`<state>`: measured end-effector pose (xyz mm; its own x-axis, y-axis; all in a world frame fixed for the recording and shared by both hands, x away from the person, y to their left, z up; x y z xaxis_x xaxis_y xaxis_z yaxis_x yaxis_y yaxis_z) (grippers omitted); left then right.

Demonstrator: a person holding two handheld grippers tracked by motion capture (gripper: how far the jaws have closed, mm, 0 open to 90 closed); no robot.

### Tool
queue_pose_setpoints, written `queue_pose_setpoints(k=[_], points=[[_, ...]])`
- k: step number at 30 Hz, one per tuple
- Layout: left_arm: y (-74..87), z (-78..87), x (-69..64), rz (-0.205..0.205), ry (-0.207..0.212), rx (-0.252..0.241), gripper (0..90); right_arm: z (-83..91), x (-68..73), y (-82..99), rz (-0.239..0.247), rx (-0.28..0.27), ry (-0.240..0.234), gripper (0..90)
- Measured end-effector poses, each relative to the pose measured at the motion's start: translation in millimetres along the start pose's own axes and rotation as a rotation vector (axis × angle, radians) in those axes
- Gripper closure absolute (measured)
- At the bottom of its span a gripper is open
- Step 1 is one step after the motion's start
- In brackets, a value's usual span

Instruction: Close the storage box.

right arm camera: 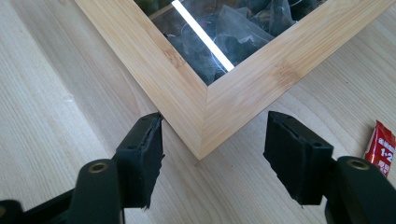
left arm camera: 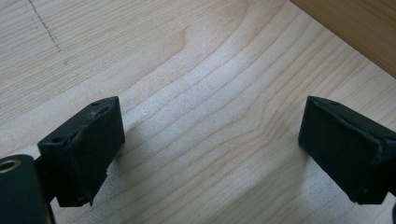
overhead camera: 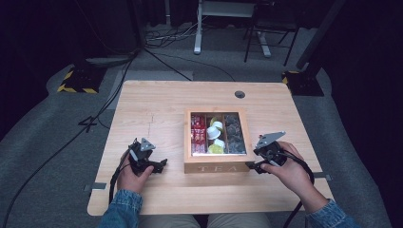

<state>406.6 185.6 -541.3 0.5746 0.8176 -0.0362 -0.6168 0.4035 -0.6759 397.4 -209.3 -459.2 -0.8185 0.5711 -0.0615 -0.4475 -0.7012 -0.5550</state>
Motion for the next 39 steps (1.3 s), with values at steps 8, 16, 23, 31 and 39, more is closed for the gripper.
queue_pose_setpoints(k=[8,16,23,31,39], points=[[0.0,-0.1,0.0,0.000,-0.001,-0.001,7.3,14.2,-2.6,-3.7,-0.032,-0.076,-0.008,33.3],[0.0,-0.1,0.0,0.000,-0.001,-0.002,7.3,34.2,-19.6,-10.1,-0.077,-0.179,0.041,31.6],[-0.1,0.0,0.1,0.001,-0.001,-0.001,7.3,48.9,-42.9,-6.4,-0.136,-0.244,0.091,31.6],[-0.1,0.1,1.5,-0.009,0.007,-0.002,7.3,59.2,-66.5,10.2,-0.193,-0.276,0.130,31.6],[-0.3,-0.3,3.6,-0.005,0.015,-0.006,7.5,63.2,-89.3,40.9,-0.295,-0.301,0.163,31.6]])
Point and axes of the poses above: each handheld gripper's, and its own axes: z roughly backward along the jaws, y roughly out of its underside, x roughly to its left, the point moved 5 cm from there along -z, roughly forward along the jaws, and after that the axes turned 1 degree about y, right-handed, at the moved point
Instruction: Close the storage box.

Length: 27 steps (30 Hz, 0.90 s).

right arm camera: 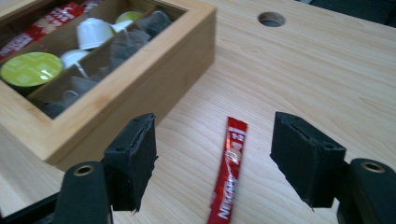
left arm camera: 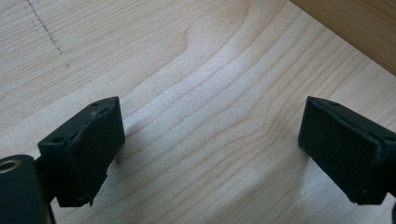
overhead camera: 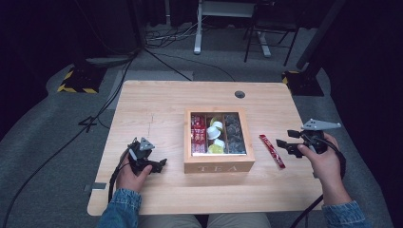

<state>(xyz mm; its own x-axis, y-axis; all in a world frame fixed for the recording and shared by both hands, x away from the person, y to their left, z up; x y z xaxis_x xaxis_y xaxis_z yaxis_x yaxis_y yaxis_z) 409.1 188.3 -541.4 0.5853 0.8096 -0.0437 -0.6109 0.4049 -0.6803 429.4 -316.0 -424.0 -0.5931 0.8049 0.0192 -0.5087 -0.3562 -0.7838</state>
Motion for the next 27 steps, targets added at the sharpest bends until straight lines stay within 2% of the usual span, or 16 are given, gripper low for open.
queue_pose_setpoints(k=[9,17,22,27], points=[[-0.1,0.4,1.4,-0.011,-0.001,0.003,7.7,0.7,-30.4,25.4,-0.104,-0.044,0.063,32.4],[-0.4,0.0,1.9,-0.006,-0.001,0.000,7.7,-13.3,-45.9,52.5,-0.126,0.035,0.104,32.3],[-0.7,0.0,3.0,-0.009,-0.003,0.002,7.7,-20.3,-56.0,65.1,-0.146,0.047,0.117,32.3],[-0.8,-0.2,3.4,-0.006,-0.006,0.001,7.6,-26.7,-62.5,76.7,-0.173,0.054,0.109,32.2]])
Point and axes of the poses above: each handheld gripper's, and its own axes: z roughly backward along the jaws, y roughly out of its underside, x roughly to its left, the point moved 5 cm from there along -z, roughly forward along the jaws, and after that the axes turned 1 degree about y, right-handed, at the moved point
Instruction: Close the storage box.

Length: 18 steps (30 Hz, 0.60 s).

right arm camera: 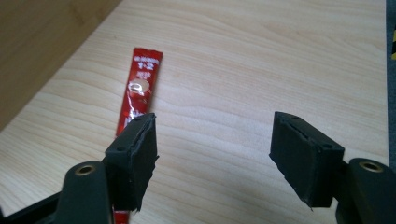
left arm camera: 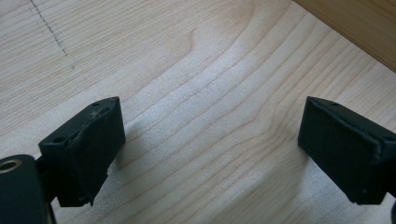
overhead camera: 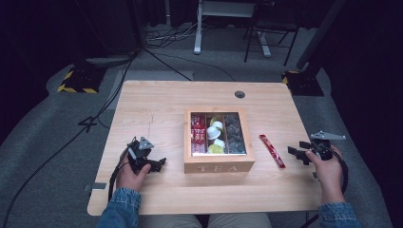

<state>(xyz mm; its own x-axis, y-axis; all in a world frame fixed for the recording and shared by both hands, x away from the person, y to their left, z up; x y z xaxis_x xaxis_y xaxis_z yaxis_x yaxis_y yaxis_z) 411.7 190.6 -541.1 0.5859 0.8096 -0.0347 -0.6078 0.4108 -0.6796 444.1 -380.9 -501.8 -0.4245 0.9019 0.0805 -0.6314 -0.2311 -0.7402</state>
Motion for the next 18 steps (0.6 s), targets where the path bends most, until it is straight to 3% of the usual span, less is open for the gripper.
queue_pose_setpoints(k=[7,18], points=[[-0.1,-0.1,0.0,-0.001,0.000,0.000,7.6,-12.6,-8.6,13.1,0.020,0.038,0.029,32.2],[-0.1,-0.1,-0.1,-0.002,0.000,0.001,7.6,-24.2,-10.6,20.3,0.066,0.018,0.061,26.1]])
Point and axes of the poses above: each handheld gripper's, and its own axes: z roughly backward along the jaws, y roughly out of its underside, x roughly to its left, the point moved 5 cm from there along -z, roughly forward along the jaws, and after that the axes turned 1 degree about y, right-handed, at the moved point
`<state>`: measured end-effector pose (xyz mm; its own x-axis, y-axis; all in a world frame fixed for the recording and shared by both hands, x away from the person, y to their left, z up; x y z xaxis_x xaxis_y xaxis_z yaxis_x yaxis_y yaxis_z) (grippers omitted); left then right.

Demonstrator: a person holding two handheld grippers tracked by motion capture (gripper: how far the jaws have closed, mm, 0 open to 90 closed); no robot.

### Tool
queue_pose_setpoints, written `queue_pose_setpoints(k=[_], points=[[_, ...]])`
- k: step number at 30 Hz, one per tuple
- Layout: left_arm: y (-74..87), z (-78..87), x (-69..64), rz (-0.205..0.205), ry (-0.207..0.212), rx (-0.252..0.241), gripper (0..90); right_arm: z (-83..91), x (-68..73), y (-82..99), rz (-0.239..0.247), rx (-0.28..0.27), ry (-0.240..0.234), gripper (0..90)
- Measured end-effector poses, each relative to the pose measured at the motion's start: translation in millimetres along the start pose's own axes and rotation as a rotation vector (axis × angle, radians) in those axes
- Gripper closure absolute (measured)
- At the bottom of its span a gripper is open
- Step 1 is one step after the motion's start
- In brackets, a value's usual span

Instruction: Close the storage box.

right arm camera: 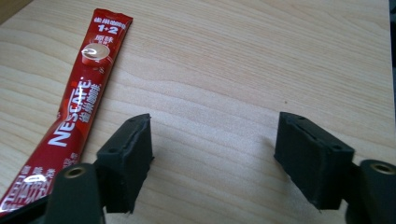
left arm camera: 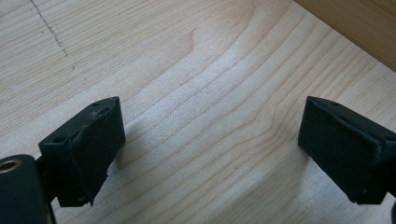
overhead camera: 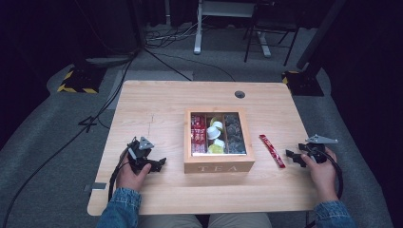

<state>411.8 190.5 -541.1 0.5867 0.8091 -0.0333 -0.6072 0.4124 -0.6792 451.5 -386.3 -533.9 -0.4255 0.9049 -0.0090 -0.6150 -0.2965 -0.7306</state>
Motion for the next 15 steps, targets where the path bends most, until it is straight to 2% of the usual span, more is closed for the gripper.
queue_pose_setpoints(k=[2,4,6,15], points=[[0.0,0.0,0.0,-0.001,0.001,0.000,7.6,-2.6,1.1,0.6,0.009,-0.019,0.005,21.0],[0.0,0.0,0.0,0.000,-0.001,0.000,7.6,-2.9,1.4,0.7,0.008,-0.016,0.007,19.5],[0.0,0.0,-0.1,0.001,-0.001,0.000,7.6,-4.1,0.7,0.8,-0.005,-0.007,0.025,13.8],[0.5,0.2,-1.0,0.013,-0.004,0.002,7.5,-5.0,-0.4,1.3,-0.036,0.007,0.057,8.2]])
Point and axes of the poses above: each handheld gripper's, and its own axes: z roughly backward along the jaws, y roughly out of its underside, x roughly to its left, the point moved 5 cm from there along -z, roughly forward along the jaws, and after that the axes turned 1 degree about y, right-handed, at the moved point
